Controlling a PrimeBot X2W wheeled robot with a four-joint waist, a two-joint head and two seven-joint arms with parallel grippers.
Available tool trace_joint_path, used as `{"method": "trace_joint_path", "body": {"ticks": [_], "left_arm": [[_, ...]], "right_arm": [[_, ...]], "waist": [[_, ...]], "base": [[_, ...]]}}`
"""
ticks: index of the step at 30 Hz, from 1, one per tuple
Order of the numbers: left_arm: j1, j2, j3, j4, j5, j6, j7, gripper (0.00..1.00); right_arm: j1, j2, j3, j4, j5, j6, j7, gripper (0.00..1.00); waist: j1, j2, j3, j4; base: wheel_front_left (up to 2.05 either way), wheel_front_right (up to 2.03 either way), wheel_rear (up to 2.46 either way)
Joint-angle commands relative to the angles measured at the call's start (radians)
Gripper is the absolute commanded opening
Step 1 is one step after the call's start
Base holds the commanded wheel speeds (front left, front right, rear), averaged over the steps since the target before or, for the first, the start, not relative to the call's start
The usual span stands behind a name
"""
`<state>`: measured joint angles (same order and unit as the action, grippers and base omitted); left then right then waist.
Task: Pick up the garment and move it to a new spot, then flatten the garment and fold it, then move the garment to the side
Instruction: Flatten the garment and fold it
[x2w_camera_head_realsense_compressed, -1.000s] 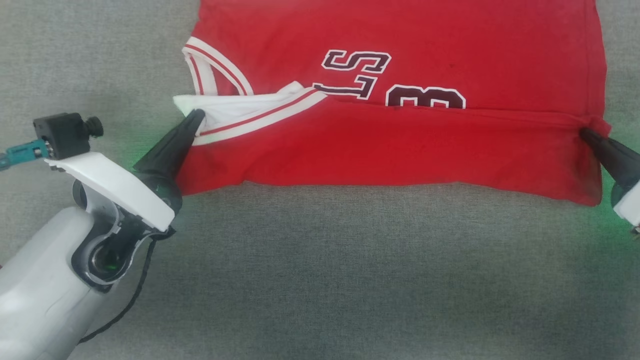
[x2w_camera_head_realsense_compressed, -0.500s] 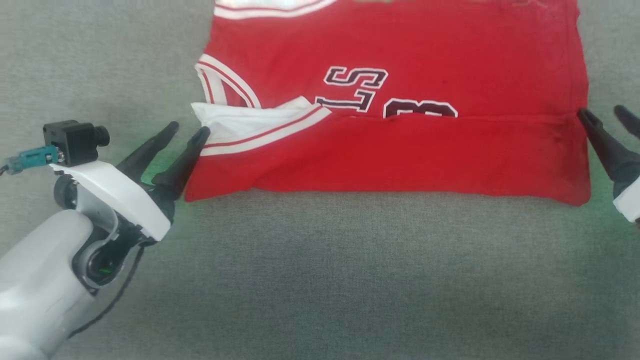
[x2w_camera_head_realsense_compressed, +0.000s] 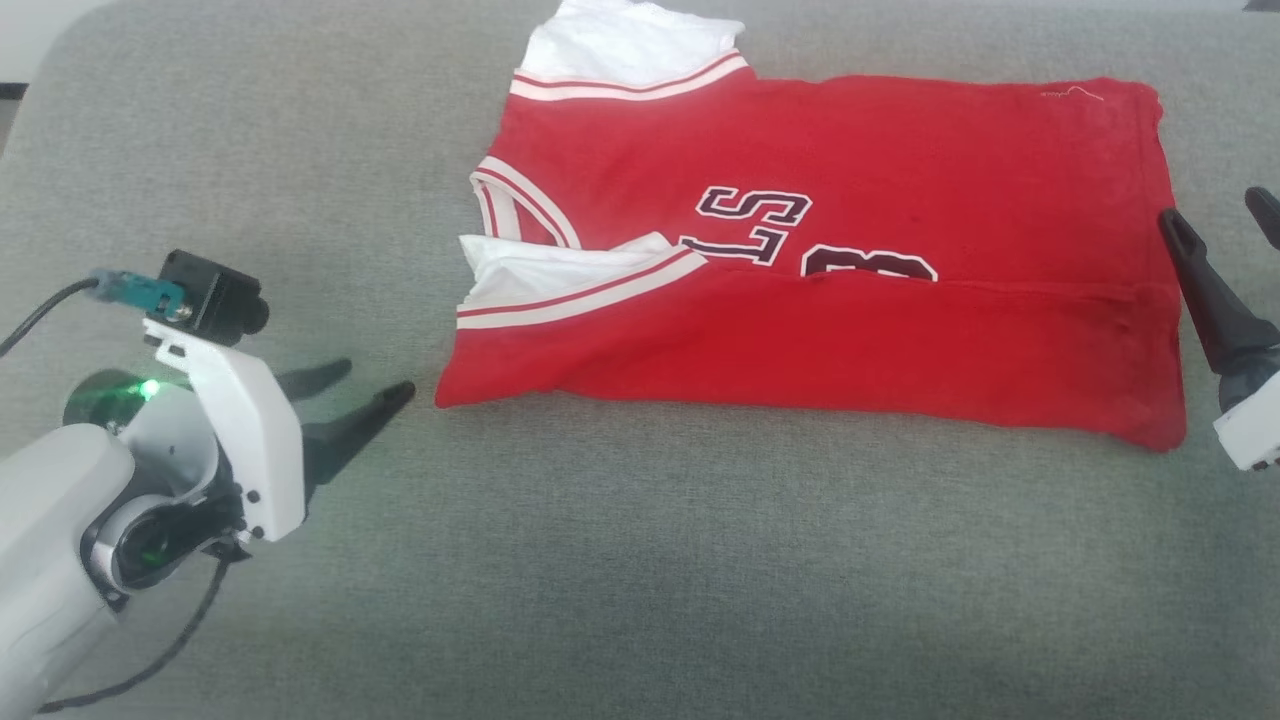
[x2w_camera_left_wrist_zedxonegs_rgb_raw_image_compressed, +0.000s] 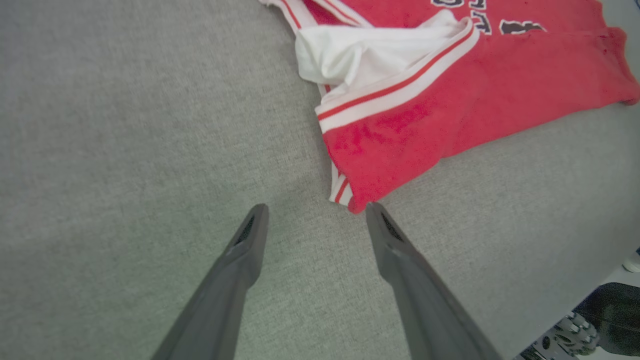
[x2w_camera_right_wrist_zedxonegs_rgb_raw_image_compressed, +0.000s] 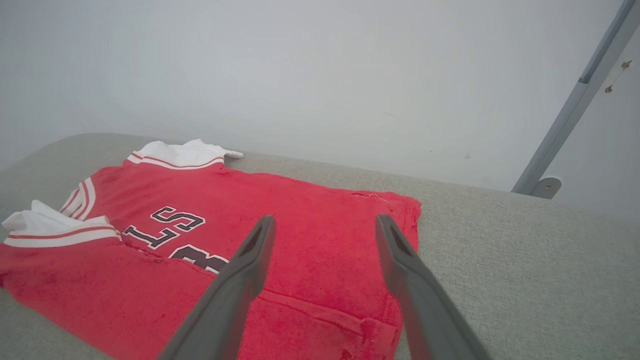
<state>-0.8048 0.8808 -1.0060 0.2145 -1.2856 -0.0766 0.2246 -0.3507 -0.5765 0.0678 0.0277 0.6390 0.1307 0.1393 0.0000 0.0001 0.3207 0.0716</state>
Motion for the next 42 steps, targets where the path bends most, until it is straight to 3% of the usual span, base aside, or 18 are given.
{"method": "trace_joint_path", "body": {"ticks": [1, 6, 16, 17, 18, 21, 29, 37, 42], "left_arm": [[-0.020, -0.004, 0.000, -0.018, -0.039, 0.019, 0.043, 1.00], [-0.034, -0.026, 0.015, -0.010, -0.141, 0.043, 0.145, 1.00], [-0.056, -0.090, 0.014, 0.116, -0.238, 0.021, 0.252, 1.00], [-0.057, -0.092, 0.007, 0.129, -0.230, 0.020, 0.259, 0.96], [-0.057, -0.097, 0.002, 0.143, -0.228, 0.019, 0.265, 0.82], [-0.055, -0.116, 0.000, 0.169, -0.238, 0.009, 0.270, 0.00], [-0.058, -0.135, 0.003, 0.210, -0.241, -0.015, 0.267, 0.00], [-0.088, -0.154, 0.003, 0.204, -0.216, -0.030, 0.253, 0.00], [-0.092, -0.168, -0.002, 0.195, -0.202, -0.034, 0.245, 0.00]], "right_arm": [[-0.009, -0.002, 0.006, -0.005, -0.001, 0.000, -0.011, 1.00], [-0.031, -0.004, 0.016, -0.012, 0.009, 0.000, -0.021, 1.00], [-0.068, 0.002, 0.010, -0.017, 0.009, 0.000, -0.027, 1.00], [-0.068, 0.002, 0.008, -0.018, 0.008, 0.000, -0.028, 1.00], [-0.069, 0.003, 0.006, -0.020, 0.007, 0.000, -0.028, 1.00], [-0.073, 0.005, 0.004, -0.025, 0.004, 0.000, -0.024, 1.00], [-0.058, -0.018, 0.016, -0.029, 0.021, 0.000, 0.048, 1.00], [-0.023, -0.155, 0.124, -0.080, 0.102, 0.000, 0.394, 1.00], [-0.037, -0.180, 0.134, -0.076, 0.137, 0.000, 0.595, 1.00]], "waist": [[0.0000, -0.0001, 0.008, -0.007], [0.0000, -0.0001, 0.041, -0.038], [0.0000, -0.0001, 0.110, -0.099], [0.0000, -0.0001, 0.115, -0.102], [0.0000, -0.0001, 0.120, -0.105], [0.0000, -0.0001, 0.129, -0.111], [0.0000, -0.0001, 0.129, -0.111], [0.0000, -0.0001, 0.144, -0.097], [0.0000, -0.0001, 0.158, -0.088]], "base": [[0.00, 0.00, 0.00], [0.00, 0.00, 0.00], [0.00, 0.00, 0.00], [0.00, 0.00, 0.00], [0.00, 0.00, 0.00], [0.00, 0.00, 0.00], [0.00, 0.00, 0.00], [0.00, 0.00, 0.00], [0.00, 0.00, 0.00]]}}
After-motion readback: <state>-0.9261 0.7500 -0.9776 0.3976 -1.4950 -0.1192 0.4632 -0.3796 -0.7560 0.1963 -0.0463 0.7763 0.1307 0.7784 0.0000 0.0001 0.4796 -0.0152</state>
